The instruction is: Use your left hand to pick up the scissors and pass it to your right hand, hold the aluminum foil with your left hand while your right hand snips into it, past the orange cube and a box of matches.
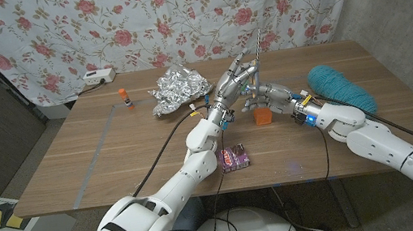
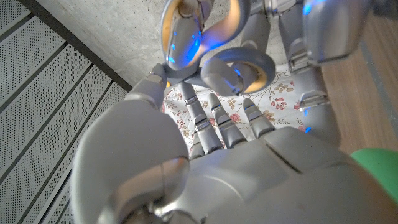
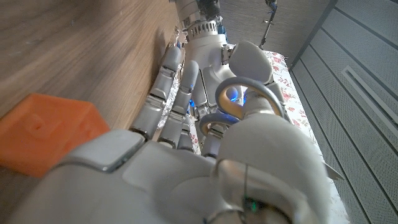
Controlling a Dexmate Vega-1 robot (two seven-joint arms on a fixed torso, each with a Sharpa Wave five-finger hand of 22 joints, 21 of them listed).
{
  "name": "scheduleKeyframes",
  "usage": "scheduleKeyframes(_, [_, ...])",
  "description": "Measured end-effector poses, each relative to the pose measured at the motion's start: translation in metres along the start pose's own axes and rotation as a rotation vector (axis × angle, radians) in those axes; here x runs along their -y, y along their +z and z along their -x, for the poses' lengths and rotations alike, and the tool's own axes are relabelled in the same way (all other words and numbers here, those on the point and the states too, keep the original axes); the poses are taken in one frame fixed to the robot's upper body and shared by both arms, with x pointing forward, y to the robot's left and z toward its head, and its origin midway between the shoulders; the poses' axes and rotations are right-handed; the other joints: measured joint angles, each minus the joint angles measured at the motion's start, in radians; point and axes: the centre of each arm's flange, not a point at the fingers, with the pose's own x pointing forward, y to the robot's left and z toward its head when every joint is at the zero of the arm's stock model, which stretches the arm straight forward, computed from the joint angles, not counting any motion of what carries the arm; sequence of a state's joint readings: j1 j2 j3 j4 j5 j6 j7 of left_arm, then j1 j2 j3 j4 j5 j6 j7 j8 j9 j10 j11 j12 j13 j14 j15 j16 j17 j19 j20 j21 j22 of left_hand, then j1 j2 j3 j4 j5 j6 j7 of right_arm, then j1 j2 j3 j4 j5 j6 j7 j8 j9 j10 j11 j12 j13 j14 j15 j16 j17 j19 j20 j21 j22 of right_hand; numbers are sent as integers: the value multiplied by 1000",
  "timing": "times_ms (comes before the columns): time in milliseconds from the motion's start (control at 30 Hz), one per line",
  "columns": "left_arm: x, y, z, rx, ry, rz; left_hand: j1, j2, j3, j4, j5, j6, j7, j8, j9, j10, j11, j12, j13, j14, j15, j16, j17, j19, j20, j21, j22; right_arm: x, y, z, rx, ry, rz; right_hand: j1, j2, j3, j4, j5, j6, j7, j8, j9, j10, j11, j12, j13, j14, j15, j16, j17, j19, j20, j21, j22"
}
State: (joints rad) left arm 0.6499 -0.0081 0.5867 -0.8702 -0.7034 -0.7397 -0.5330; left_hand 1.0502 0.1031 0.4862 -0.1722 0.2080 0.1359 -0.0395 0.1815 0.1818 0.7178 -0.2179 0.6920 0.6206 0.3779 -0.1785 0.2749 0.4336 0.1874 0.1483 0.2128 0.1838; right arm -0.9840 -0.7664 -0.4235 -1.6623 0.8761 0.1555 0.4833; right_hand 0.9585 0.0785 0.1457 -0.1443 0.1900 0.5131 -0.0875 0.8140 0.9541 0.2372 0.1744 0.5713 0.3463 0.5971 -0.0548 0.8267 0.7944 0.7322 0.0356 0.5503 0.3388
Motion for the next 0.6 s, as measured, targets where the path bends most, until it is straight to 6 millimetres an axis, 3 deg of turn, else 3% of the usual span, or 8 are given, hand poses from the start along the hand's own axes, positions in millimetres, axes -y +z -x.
scheduleKeyframes(33, [0, 0, 0, 0, 1, 0, 0, 0, 0, 0, 0, 0, 0, 0, 0, 0, 0, 0, 0, 0, 0, 0, 0, 0, 0, 0, 0, 0, 1, 0, -4, 3, 5, -1, -3, -3, 3, -2, 6, -6, 20, 20, 62, -42, 148, 110, 21, -4, 10, 16, 9, -3, 19, 13])
scheduleKeyframes(67, [0, 0, 1, 0, 1, 0, 0, 0, 0, 0, 0, 0, 0, 0, 0, 0, 0, 0, 1, 0, 0, 0, 0, 0, 0, 0, 0, -1, 0, 0, -8, 7, 6, -3, -6, -6, 5, -5, 18, -10, 43, 45, 155, -126, 277, 273, 41, -6, 21, 38, 17, -10, 42, 29])
scheduleKeyframes(100, [0, 0, 1, 1, 1, 0, 0, 0, 0, 0, 0, 0, 0, 0, 0, 0, 0, 4, 3, 0, 0, 0, 0, 0, 0, 0, 0, -1, -1, 0, -13, 10, 8, -9, -12, -9, 4, -6, 30, -16, 63, 71, 229, -187, 379, 425, 62, -6, 33, 61, 27, -13, 68, 49])
scheduleKeyframes(167, [-1, 1, 3, -1, 3, -1, 16, 38, 0, 0, 9, 0, 0, 0, 0, 11, -11, 11, 4, 0, 0, 0, 0, 0, 0, 0, 0, -3, 1, -1, -23, 23, 19, -10, -14, -17, 6, -9, 40, -22, 108, 120, 256, -190, 472, 691, 101, -9, 57, 107, 44, -22, 116, 85])
scheduleKeyframes(233, [-3, 1, 4, 0, 9, 0, 17, 48, 0, 0, 8, 0, 0, 0, 0, 11, -11, 7, 2, 0, 0, 0, 0, 0, 0, 0, 0, -3, 4, -1, -37, 30, 34, -22, -26, -26, 10, -9, 51, -21, 143, 156, 274, -191, 510, 778, 133, -15, 83, 153, 54, -32, 159, 118])
scheduleKeyframes(333, [-3, 2, 5, 1, 9, -2, 12, 28, 1, 0, 5, 0, 0, 0, 0, 7, -7, 7, 0, 0, 0, 0, 0, 0, 0, 0, 0, -4, 5, -2, -52, 40, 46, -37, -41, -43, 16, -9, 64, -18, 150, 123, 285, -195, 576, 856, 167, -24, 124, 251, 64, -43, 242, 192])
scheduleKeyframes(400, [-4, 3, 6, 1, 10, -2, 10, 22, 1, 0, 5, 0, 0, 0, 0, 7, -7, 7, 0, 0, 0, 0, 0, 0, 0, 0, 0, -4, 5, -2, -64, 43, 53, -45, -50, -51, 20, -9, 70, -24, 135, 78, 285, -199, 630, 884, 187, -29, 146, 314, 69, -49, 291, 232])
scheduleKeyframes(600, [-4, 4, 9, 2, 11, -5, 7, 19, 0, 0, 5, 0, 0, 0, 0, 7, -7, 7, 0, 0, 0, 0, 0, 0, 0, 0, 0, -6, 8, -3, -96, 50, 80, -63, -67, -65, 26, -9, 117, -55, 125, 19, 348, -240, 753, 897, 245, -48, 194, 415, 113, -86, 376, 273])
